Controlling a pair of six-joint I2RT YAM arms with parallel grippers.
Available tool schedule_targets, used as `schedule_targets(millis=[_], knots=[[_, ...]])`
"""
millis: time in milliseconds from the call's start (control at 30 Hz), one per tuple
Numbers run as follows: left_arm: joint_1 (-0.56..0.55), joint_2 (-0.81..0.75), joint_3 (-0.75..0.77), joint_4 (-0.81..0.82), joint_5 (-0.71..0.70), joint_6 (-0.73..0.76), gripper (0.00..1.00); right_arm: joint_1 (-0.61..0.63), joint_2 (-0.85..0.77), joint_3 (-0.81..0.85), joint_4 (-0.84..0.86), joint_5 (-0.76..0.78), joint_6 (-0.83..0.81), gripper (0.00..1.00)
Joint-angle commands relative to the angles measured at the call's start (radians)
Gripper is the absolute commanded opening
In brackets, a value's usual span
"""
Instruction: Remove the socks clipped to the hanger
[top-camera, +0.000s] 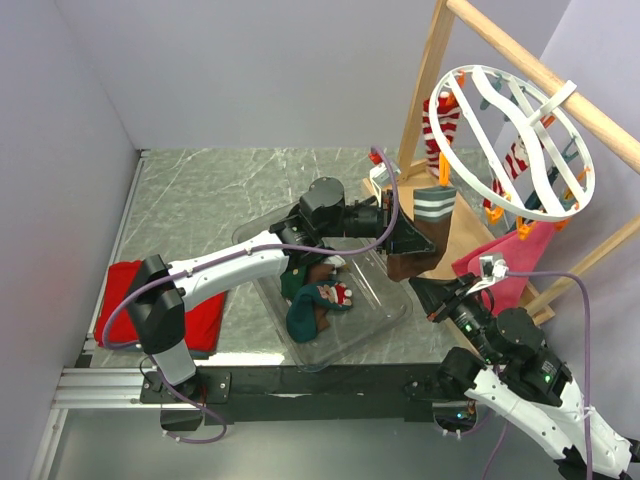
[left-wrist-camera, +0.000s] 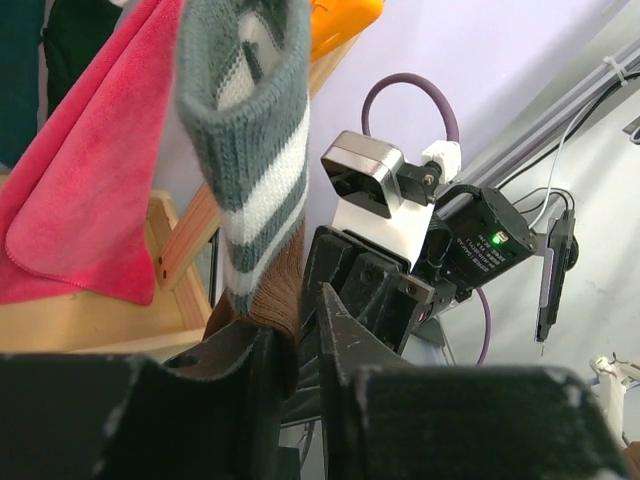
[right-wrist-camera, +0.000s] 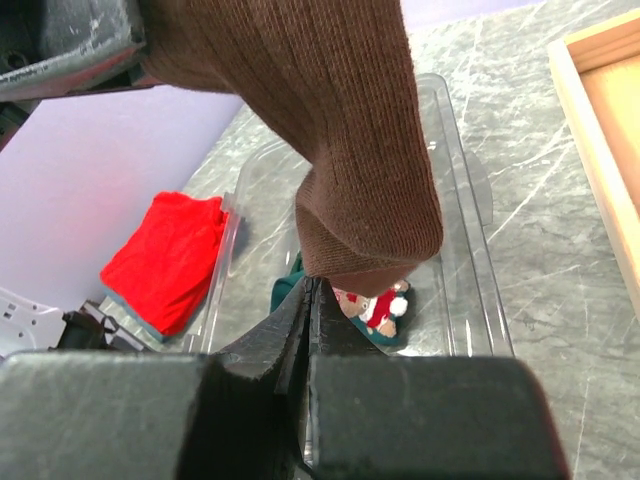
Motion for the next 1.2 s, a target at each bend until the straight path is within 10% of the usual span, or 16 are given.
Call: schedule_targets(millis=[0, 67, 200, 433, 600, 700, 733, 800, 1067, 1167], knots=[[-0.007, -0.003, 0.029, 0.000, 0.003, -0.003, 0.23, 0.005, -0.011, -0.004, 0.032, 0.027, 0.007, 0.00], [-0.007, -0.004, 0.034, -0.011, 0.002, -0.011, 0.22, 0.005, -0.010, -0.006, 0.037, 0.018, 0.004, 0.06], [-0.007, -0.020, 0.031, -0.011, -0.004, -0.034, 0.22, 0.005, 0.004, 0.005, 0.025, 0.050, 0.013, 0.63], [-0.009, -0.038, 0.014, 0.030, 0.012, -0.080, 0.22, 0.005, -0.003, 0.010, 0.051, 0.073, 0.007, 0.74], [-0.012, -0.024, 0.019, 0.052, 0.032, -0.109, 0.23, 0.004, 0.010, 0.017, 0.078, 0.075, -0.015, 0.67], [-0.015, -0.020, 0.025, 0.037, 0.034, -0.103, 0.27, 0.005, 0.004, 0.021, 0.101, 0.059, -0.027, 0.44], [-0.015, -0.018, 0.026, 0.030, 0.037, -0.100, 0.35, 0.004, 0.000, 0.021, 0.105, 0.058, -0.026, 0.19], [-0.015, -0.018, 0.042, 0.001, 0.042, -0.068, 0.45, 0.005, -0.010, 0.019, 0.092, 0.064, -0.019, 0.00], [0.006, -0.061, 0.181, -0.203, -0.177, 0.141, 0.90, 0.004, -0.071, -0.001, 0.055, 0.033, -0.013, 0.00], [0.042, -0.056, 0.207, -0.152, -0.198, 0.131, 0.93, 0.005, -0.073, 0.005, 0.054, 0.013, -0.019, 0.00]])
